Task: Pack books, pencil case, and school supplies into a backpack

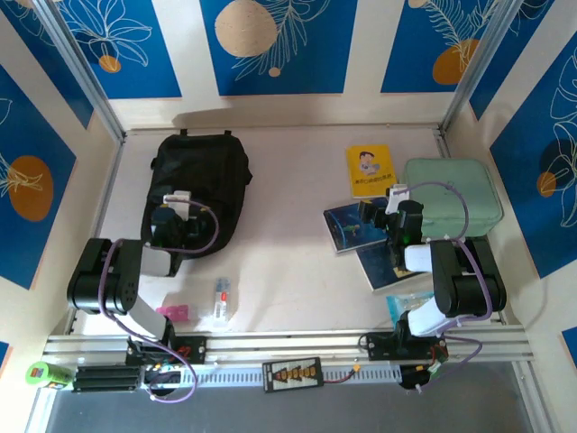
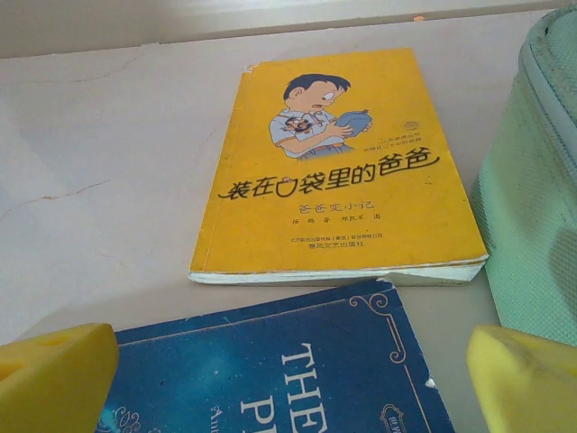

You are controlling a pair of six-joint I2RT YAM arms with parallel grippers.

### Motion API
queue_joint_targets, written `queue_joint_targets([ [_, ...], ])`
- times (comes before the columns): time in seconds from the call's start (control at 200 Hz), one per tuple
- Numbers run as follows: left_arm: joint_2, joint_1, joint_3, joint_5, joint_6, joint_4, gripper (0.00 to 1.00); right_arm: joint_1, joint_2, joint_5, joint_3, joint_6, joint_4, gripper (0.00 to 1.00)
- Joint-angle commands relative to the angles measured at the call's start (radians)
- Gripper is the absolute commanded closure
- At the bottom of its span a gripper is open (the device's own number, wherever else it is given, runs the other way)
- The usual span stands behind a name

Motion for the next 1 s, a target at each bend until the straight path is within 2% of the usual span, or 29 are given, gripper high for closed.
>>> queue_joint_targets([
  [0.0, -0.018, -0.003, 0.008, 0.014, 0.016, 0.014, 0.00, -0.004, 0.001, -0.015, 0.020, 0.010, 0.004, 0.01],
  [0.995, -0.022, -0.003, 0.001, 0.013, 0.015, 0.022, 0.00, -0.008, -0.003, -0.026, 0.015, 0.009, 0.013, 0.00],
])
